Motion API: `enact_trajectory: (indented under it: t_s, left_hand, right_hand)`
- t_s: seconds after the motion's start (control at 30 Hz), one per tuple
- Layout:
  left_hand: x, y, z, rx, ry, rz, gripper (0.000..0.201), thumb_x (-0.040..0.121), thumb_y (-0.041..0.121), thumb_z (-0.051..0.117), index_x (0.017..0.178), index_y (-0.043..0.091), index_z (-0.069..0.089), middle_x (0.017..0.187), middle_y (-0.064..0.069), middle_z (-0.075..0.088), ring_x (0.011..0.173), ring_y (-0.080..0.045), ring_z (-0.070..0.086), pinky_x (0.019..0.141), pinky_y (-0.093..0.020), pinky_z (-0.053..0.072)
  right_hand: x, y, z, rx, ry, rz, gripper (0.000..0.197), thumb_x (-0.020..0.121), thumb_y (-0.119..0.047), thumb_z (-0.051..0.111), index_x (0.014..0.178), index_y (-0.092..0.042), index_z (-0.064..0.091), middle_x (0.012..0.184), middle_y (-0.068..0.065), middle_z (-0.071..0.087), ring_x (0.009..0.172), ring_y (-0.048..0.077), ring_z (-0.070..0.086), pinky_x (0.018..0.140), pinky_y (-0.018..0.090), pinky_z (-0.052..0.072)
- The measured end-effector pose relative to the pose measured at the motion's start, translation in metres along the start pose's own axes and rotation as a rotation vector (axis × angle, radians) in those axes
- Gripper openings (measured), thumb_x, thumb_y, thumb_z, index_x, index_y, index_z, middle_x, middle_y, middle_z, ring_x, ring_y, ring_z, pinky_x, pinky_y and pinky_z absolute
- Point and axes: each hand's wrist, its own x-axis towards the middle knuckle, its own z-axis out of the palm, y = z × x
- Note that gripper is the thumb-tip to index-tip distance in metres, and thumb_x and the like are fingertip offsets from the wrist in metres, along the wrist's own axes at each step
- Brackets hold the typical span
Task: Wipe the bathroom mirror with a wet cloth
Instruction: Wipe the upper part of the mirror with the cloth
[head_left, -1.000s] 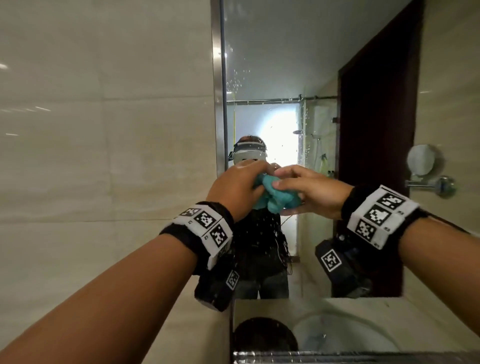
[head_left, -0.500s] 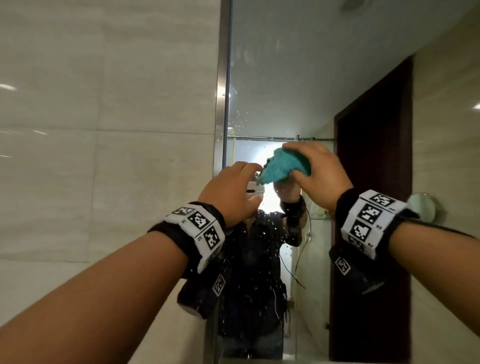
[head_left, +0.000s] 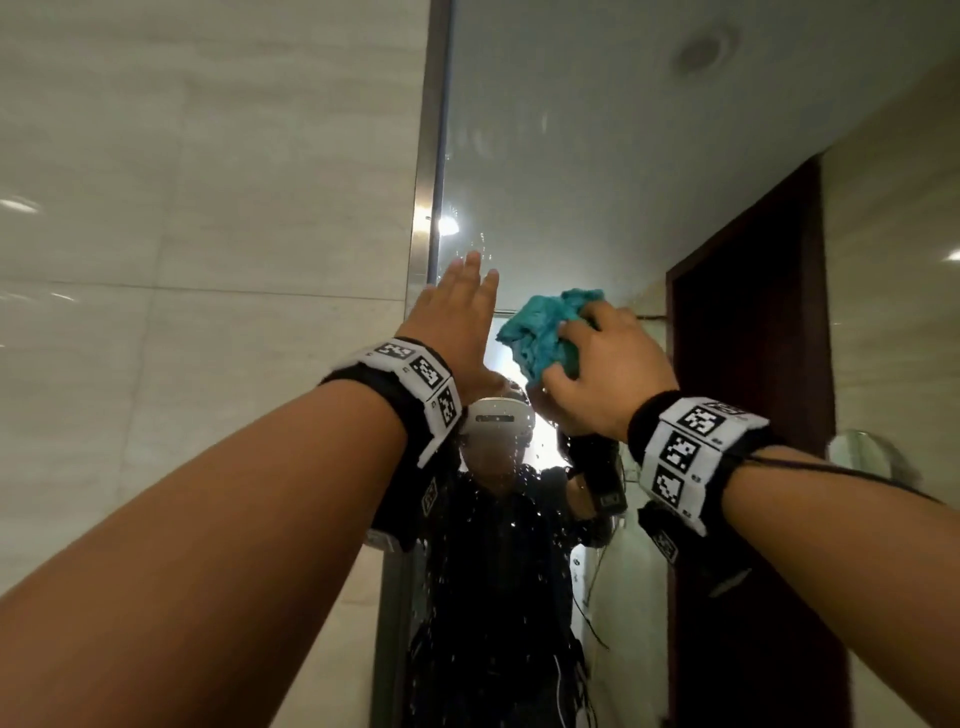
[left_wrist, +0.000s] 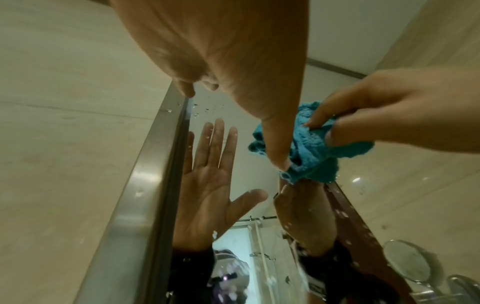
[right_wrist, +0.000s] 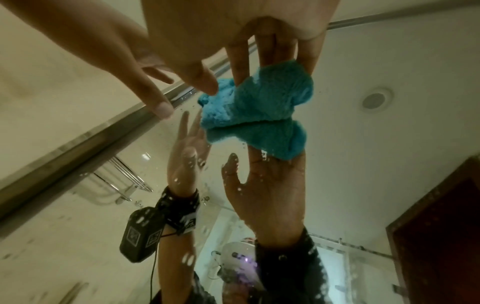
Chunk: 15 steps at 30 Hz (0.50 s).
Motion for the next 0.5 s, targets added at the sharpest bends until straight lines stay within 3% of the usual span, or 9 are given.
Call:
enact_trajectory:
  t_s: [0.1, 0.23, 0.33, 0.4, 0.5]
  left_hand:
    - [0.011, -0.002, 0.005, 0.017, -0.023, 0.007, 0.129, 0.066, 0.064, 0.071, 0.148, 0.008, -0.012, 0.156, -0.012, -0.017, 0.145, -0.027, -0.011, 0.119, -0.041, 0.006]
    - [0.013, 0.000, 0.023, 0.038, -0.086, -0.013, 0.139, 0.060, 0.061, 0.077, 0.147, 0.010, -0.019, 0.154, -0.012, -0.026, 0.143, -0.028, -0.018, 0.119, -0.041, 0.003]
    - [0.014, -0.001, 0.026, 0.029, -0.070, -0.021, 0.140, 0.059, 0.058, 0.079, 0.146, 0.011, -0.020, 0.154, -0.010, -0.026, 0.143, -0.027, -0.019, 0.119, -0.040, 0.001]
    - [0.015, -0.002, 0.027, 0.036, -0.062, -0.023, 0.141, 0.059, 0.059, 0.079, 0.146, 0.011, -0.020, 0.154, -0.010, -0.026, 0.143, -0.027, -0.018, 0.119, -0.041, 0.001]
    - [0.016, 0.000, 0.028, 0.059, -0.054, -0.012, 0.141, 0.058, 0.061, 0.078, 0.146, 0.011, -0.020, 0.154, -0.011, -0.024, 0.143, -0.029, -0.016, 0.119, -0.043, 0.004]
  right_hand:
    - [0.003, 0.001, 0.002, -0.024, 0.003, -0.022, 0.047, 0.088, -0.053, 0.046, 0.120, -0.020, 0.053, 0.130, 0.005, 0.044, 0.115, 0.025, 0.039, 0.092, 0.036, 0.040]
    - [0.022, 0.008, 0.004, -0.076, 0.035, -0.095, 0.031, 0.091, -0.031, 0.053, 0.120, -0.020, 0.049, 0.130, 0.004, 0.043, 0.113, 0.027, 0.037, 0.089, 0.035, 0.038]
    - [0.040, 0.009, 0.001, 0.051, 0.123, -0.020, 0.041, 0.085, -0.015, 0.057, 0.124, -0.020, 0.046, 0.129, 0.003, 0.048, 0.111, 0.028, 0.041, 0.087, 0.032, 0.035]
    - [0.041, 0.002, 0.006, 0.105, 0.141, 0.013, 0.052, 0.082, -0.012, 0.058, 0.131, -0.023, 0.046, 0.134, 0.001, 0.048, 0.115, 0.027, 0.040, 0.093, 0.032, 0.033]
    - [0.025, -0.015, 0.022, -0.013, 0.104, -0.106, 0.053, 0.085, -0.024, 0.054, 0.138, -0.024, 0.044, 0.144, -0.002, 0.042, 0.126, 0.024, 0.033, 0.106, 0.031, 0.025]
